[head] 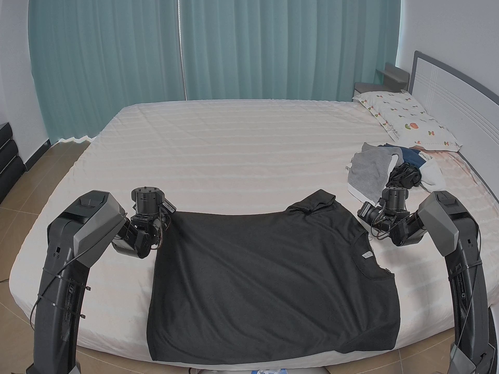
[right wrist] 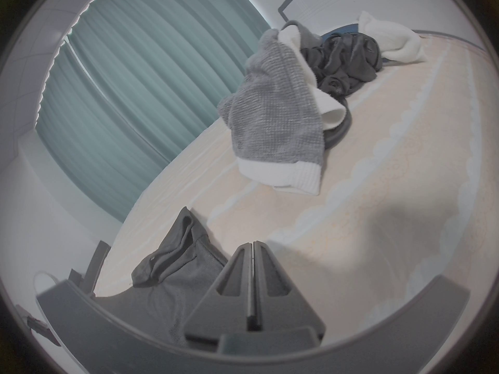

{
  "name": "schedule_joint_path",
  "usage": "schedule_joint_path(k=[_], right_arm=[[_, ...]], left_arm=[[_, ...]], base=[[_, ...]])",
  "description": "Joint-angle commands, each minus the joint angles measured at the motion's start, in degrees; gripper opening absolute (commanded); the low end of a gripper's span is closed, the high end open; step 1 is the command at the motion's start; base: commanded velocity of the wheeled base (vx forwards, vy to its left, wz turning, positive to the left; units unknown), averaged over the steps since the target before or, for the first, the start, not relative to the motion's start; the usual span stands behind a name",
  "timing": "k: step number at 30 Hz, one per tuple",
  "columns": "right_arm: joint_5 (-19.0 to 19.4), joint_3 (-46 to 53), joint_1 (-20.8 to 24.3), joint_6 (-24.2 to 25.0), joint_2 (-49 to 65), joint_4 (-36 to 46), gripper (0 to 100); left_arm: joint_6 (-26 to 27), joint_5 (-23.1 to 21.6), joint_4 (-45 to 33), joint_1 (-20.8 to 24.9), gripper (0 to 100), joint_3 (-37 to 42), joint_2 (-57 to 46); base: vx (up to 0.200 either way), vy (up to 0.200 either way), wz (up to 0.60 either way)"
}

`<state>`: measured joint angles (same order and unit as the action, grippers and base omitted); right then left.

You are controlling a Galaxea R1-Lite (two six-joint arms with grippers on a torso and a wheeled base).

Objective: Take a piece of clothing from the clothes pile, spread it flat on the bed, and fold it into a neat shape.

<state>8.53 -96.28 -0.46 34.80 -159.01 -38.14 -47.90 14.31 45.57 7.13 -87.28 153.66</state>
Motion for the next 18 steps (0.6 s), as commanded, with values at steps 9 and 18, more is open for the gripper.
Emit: schedule_joint_path(k=[9, 18], right_arm=[[1.1, 3.6, 0.7, 0.5, 3.7, 0.0, 0], [4.0, 4.3, 1.7, -2.5, 4.0, 0.8, 100]], left_arm=[[0.0, 0.0, 0.1, 0.0, 0, 0.2, 0.1], [0.0, 0.0, 0.1, -0.1, 0, 0.4, 0.0]], base=[[0.0, 0.0, 0.0], [0.0, 0.0, 0.0]])
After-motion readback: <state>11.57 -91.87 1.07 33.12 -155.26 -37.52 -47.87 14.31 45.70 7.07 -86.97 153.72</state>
